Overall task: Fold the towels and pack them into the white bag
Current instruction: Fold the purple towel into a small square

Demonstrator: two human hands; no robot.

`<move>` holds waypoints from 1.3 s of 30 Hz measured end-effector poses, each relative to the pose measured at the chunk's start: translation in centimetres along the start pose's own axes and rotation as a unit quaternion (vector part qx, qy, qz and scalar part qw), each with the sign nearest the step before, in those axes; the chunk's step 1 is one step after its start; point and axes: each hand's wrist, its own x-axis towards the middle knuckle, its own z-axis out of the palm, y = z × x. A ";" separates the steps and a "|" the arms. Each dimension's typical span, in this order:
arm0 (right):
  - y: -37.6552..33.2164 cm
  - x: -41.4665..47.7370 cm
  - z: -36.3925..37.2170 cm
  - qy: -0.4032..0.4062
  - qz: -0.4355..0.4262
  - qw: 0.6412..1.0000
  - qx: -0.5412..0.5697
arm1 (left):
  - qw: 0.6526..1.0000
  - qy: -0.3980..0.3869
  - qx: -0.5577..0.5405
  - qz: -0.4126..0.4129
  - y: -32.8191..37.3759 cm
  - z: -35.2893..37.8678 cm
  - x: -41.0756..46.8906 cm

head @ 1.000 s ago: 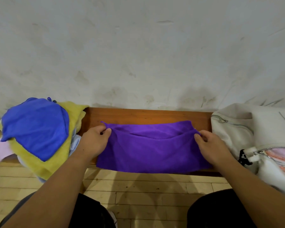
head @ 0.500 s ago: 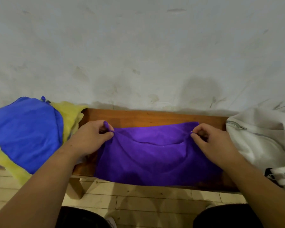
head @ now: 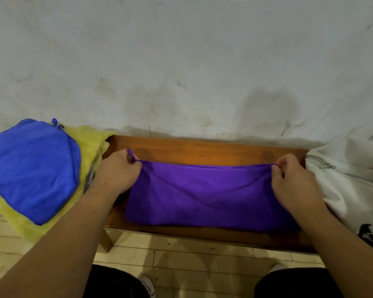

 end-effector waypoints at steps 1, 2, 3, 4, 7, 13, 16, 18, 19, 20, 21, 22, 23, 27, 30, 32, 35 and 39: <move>0.0 0.0 0.0 -0.003 0.002 1.000 -0.002 | 1.000 0.003 0.004 0.001 0.1 0.1 -0.1; 0.0 -0.1 -0.1 -0.009 0.005 1.000 -0.007 | 1.000 0.004 0.011 0.006 0.2 0.1 -0.2; -0.1 -0.1 -0.1 -0.015 0.009 1.000 -0.012 | 1.000 0.005 0.019 0.013 0.2 0.2 -0.3; -0.1 -0.2 -0.2 -0.020 0.014 1.000 -0.018 | 0.999 0.004 0.028 0.018 0.2 0.3 -0.3; -0.4 -0.4 -0.5 -0.030 0.019 0.999 -0.040 | 0.998 -0.012 0.047 0.035 0.1 0.2 -0.5; 0.1 -0.3 -0.8 -0.022 0.004 0.997 -0.074 | 0.994 -0.064 0.044 0.077 -0.1 0.0 -1.0; 0.3 -0.3 -1.1 -0.010 0.000 0.999 -0.052 | 0.995 -0.058 -0.020 0.080 -0.1 -0.2 -0.7; 0.5 -0.1 -1.4 -0.008 0.018 1.000 -0.022 | 0.992 -0.057 -0.094 0.054 0.0 -0.5 -0.3; 0.6 0.0 -1.5 -0.010 0.032 0.999 -0.003 | 0.990 -0.057 -0.123 0.043 -0.1 -0.7 0.0; 0.8 0.1 -1.6 -0.011 0.045 0.999 0.014 | 0.987 -0.058 -0.147 0.035 -0.1 -0.9 0.1; 1.0 0.3 -1.6 -0.010 0.053 0.998 0.026 | 0.983 -0.059 -0.169 0.029 -0.1 -1.1 0.1; 1.1 0.4 -1.7 -0.009 0.055 0.998 0.038 | 0.979 -0.061 -0.191 0.023 -0.2 -1.4 0.1; 1.2 0.6 -1.7 -0.007 0.055 0.997 0.054 | 0.976 -0.063 -0.208 0.018 -0.3 -1.5 0.1; 1.4 0.8 -1.7 0.005 0.057 0.990 0.128 | 0.964 -0.058 -0.258 0.010 0.1 -1.4 -0.5; 1.5 0.9 -1.8 0.007 0.062 0.987 0.150 | 0.939 -0.069 -0.335 -0.028 0.6 -1.6 -0.5; 1.4 0.9 -1.9 0.014 0.057 0.985 0.160 | 0.926 -0.086 -0.365 -0.048 0.7 -1.8 -0.5; 1.2 1.0 -2.2 0.028 0.049 0.984 0.169 | 0.898 -0.102 -0.423 -0.059 1.2 -1.9 -0.6; 0.7 0.9 -2.9 0.052 0.031 0.980 0.191 | 0.864 -0.108 -0.487 -0.061 1.6 -2.2 -0.8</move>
